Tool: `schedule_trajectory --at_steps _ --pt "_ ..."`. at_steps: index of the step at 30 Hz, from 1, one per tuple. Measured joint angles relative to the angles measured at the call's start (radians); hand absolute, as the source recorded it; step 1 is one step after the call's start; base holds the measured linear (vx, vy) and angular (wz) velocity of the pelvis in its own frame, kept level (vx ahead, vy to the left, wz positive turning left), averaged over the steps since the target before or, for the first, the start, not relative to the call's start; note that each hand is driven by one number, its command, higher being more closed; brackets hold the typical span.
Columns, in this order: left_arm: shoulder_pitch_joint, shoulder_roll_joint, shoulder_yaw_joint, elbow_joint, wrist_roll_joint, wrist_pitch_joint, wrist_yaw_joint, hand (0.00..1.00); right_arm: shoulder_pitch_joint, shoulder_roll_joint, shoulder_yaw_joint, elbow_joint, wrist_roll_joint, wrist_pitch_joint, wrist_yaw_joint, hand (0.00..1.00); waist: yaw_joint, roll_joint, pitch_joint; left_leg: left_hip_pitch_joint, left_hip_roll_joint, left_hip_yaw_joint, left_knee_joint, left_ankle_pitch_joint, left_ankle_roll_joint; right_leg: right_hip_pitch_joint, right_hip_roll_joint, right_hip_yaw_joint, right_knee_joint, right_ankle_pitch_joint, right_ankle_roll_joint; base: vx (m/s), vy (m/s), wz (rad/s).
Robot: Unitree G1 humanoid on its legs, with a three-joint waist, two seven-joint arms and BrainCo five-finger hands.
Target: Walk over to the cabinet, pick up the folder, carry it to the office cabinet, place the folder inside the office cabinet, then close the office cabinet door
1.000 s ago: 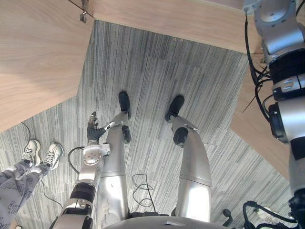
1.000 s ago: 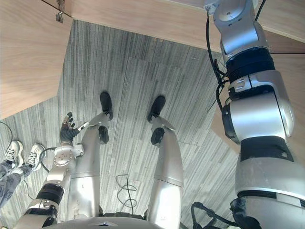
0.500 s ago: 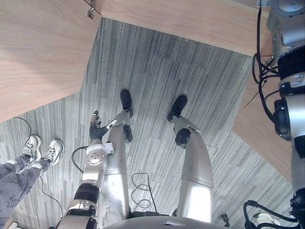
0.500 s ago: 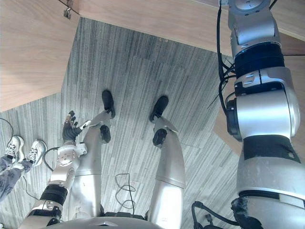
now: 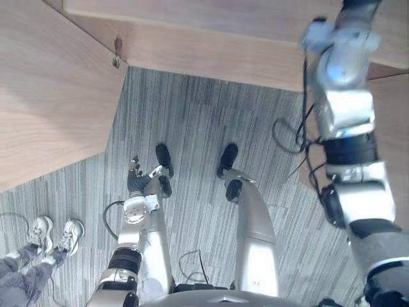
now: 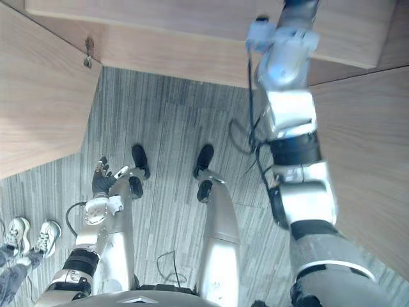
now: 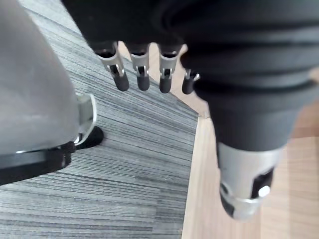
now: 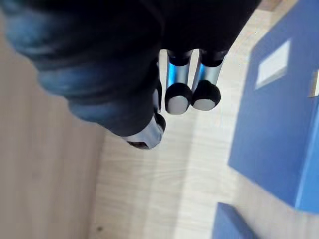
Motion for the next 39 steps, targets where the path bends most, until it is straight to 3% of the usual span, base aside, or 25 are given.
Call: schedule_trajectory --at_steps 5,13,17,21,22,27,32,39 --pt "0.032 -0.005 0.008 0.013 0.042 0.021 -0.009 0.0 0.251 0.149 0.072 -0.158 -0.095 -0.035 0.014 1.0 -0.006 0.001 -0.005 0.164 0.009 0.047 -0.041 -0.023 -0.003 0.153 0.014 0.018 -0.077 0.011 0.012 0.05 0.013 -0.22" --pt "0.12 -0.038 0.062 0.11 0.102 0.033 -0.021 0.0 0.718 0.309 0.306 -0.16 -0.241 -0.074 0.193 1.0 -0.014 -0.006 -0.122 0.452 -0.008 0.099 -0.161 -0.039 -0.009 0.431 0.035 0.035 -0.233 0.041 0.037 0.09 0.008 -0.1" --pt "0.152 -0.018 0.052 0.253 0.158 0.049 -0.027 0.0 0.838 0.356 0.315 0.033 -0.291 -0.076 0.269 1.0 -0.033 -0.027 -0.194 0.593 -0.045 0.131 -0.279 -0.026 -0.021 0.548 0.044 0.07 -0.351 0.079 0.052 0.08 -0.001 -0.21" --pt "0.161 0.008 0.046 0.343 0.202 0.067 -0.05 0.0 0.864 0.358 0.223 0.281 -0.339 -0.052 0.307 1.0 -0.049 -0.036 -0.211 0.697 -0.091 0.135 -0.378 0.001 -0.026 0.667 0.047 0.095 -0.503 0.16 0.066 0.05 0.007 -0.15" --pt "0.166 0.013 0.046 0.35 0.208 0.067 -0.05 0.0 0.866 0.358 0.204 0.315 -0.349 -0.051 0.307 0.0 -0.052 -0.037 -0.213 0.708 -0.095 0.137 -0.386 0.007 -0.019 0.682 0.048 0.101 -0.522 0.168 0.068 0.04 0.021 -0.1" --pt "0.224 0.048 0.047 0.389 0.241 0.07 -0.068 0.0 0.912 0.358 0.073 0.561 -0.367 -0.006 0.308 0.0 -0.062 -0.056 -0.273 0.807 -0.123 0.141 -0.434 0.006 -0.02 0.8 0.043 0.126 -0.631 0.21 0.083 0.04 0.021 -0.09" --pt "0.239 0.058 0.048 0.44 0.259 0.077 -0.089 0.0 0.929 0.373 -0.007 0.71 -0.366 0.018 0.307 0.0 -0.062 -0.073 -0.312 0.853 -0.133 0.147 -0.455 -0.004 -0.032 0.842 0.04 0.145 -0.66 0.214 0.081 -0.02 0.01 -0.11" --pt "0.263 0.056 0.059 0.473 0.291 0.083 -0.113 0.0 0.975 0.376 -0.085 0.798 -0.365 0.05 0.308 0.0 -0.067 -0.071 -0.362 0.922 -0.167 0.133 -0.51 -0.007 -0.03 0.867 0.038 0.21 -0.688 0.211 0.085 -0.04 0.008 -0.25"
